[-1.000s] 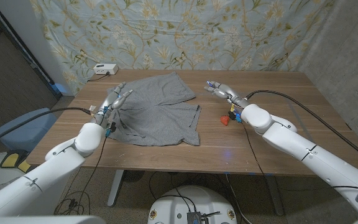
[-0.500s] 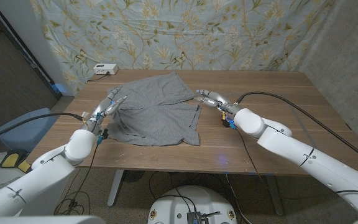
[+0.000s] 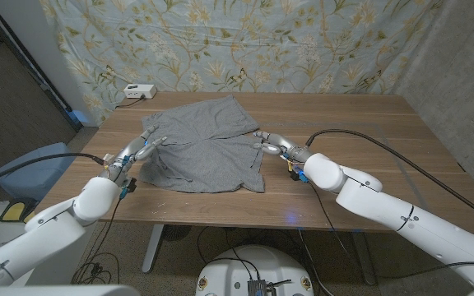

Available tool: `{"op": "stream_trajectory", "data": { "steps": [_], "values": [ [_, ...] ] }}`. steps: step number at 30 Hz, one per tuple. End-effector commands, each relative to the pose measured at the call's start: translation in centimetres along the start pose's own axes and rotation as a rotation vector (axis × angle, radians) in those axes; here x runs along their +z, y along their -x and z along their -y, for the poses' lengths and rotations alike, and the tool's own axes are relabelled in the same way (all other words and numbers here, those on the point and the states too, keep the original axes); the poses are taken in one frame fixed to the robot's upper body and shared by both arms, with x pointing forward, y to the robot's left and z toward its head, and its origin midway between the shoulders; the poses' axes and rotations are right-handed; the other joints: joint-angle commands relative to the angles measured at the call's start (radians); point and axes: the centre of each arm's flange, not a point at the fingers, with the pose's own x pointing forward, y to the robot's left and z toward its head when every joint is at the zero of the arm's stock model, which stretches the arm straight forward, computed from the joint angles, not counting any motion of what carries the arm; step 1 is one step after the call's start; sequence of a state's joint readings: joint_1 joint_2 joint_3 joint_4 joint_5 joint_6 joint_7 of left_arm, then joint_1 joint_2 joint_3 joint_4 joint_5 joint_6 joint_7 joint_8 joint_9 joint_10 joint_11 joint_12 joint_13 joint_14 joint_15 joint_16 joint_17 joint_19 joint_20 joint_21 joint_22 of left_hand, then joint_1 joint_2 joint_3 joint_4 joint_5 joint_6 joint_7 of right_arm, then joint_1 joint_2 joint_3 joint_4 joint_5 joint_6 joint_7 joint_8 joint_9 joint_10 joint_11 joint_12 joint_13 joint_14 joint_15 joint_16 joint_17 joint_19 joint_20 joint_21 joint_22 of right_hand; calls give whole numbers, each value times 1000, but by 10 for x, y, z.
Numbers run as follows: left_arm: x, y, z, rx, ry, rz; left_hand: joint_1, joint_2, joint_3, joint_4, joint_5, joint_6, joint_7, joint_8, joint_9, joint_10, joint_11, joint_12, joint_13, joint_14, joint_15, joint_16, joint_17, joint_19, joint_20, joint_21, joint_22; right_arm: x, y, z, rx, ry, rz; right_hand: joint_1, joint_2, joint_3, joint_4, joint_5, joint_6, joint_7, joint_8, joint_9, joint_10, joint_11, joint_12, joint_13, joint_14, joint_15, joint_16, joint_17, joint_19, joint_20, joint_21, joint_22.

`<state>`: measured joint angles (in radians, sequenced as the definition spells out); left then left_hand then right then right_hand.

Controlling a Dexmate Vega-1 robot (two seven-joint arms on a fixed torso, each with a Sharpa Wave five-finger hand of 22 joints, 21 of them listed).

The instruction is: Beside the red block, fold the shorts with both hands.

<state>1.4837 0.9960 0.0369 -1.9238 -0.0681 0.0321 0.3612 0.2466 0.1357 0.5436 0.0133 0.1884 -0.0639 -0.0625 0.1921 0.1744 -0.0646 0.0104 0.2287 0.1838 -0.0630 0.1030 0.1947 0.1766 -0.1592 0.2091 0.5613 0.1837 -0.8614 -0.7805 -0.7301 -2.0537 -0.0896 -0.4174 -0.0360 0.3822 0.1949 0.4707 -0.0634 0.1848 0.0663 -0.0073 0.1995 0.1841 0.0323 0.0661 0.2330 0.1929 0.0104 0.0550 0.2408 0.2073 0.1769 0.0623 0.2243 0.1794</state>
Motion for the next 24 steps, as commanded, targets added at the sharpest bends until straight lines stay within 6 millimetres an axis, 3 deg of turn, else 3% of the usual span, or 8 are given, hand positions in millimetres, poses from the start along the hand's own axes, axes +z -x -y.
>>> {"op": "stream_trajectory", "data": {
  "steps": [1, 16, 24],
  "values": [
    [-7, 12, -1, -52, -45, 8, 20, -1, 4, -15, -1, 19, -2, 5, 4, 15, -4, 4, 5, -7, 2, -2, 2, -6, 0, -5, 5, 12, 15, -33, 39, 40, -21, 16, -1, 12, 1, -3, 3, -6, -1, 1, 1, -3, -2, 3, -4, -2, -4, 4, 1, -3, -5, 1],
    [-15, 24, -5, -105, -138, -18, 87, -16, 21, -85, -4, 102, -4, 19, 4, 74, -14, 11, 5, 21, -9, 1, -1, 21, -4, -14, 3, 26, 23, -69, 94, 127, -44, 32, 0, 24, -1, -2, 8, -7, -1, 2, 3, -8, -3, 3, -5, -7, -7, 5, 4, -13, -6, 1],
    [-15, 27, -6, -128, -196, -15, 116, -42, 20, -124, -5, 132, -3, 23, 3, 86, -17, 9, 5, 20, -10, -2, 0, 24, -6, -22, 2, 32, 28, -81, 86, 218, -61, 75, -8, 47, -29, 1, 19, -8, 0, 2, 8, -13, -4, 3, -4, -17, -14, -1, 14, -23, -5, 0]
  ]
}}
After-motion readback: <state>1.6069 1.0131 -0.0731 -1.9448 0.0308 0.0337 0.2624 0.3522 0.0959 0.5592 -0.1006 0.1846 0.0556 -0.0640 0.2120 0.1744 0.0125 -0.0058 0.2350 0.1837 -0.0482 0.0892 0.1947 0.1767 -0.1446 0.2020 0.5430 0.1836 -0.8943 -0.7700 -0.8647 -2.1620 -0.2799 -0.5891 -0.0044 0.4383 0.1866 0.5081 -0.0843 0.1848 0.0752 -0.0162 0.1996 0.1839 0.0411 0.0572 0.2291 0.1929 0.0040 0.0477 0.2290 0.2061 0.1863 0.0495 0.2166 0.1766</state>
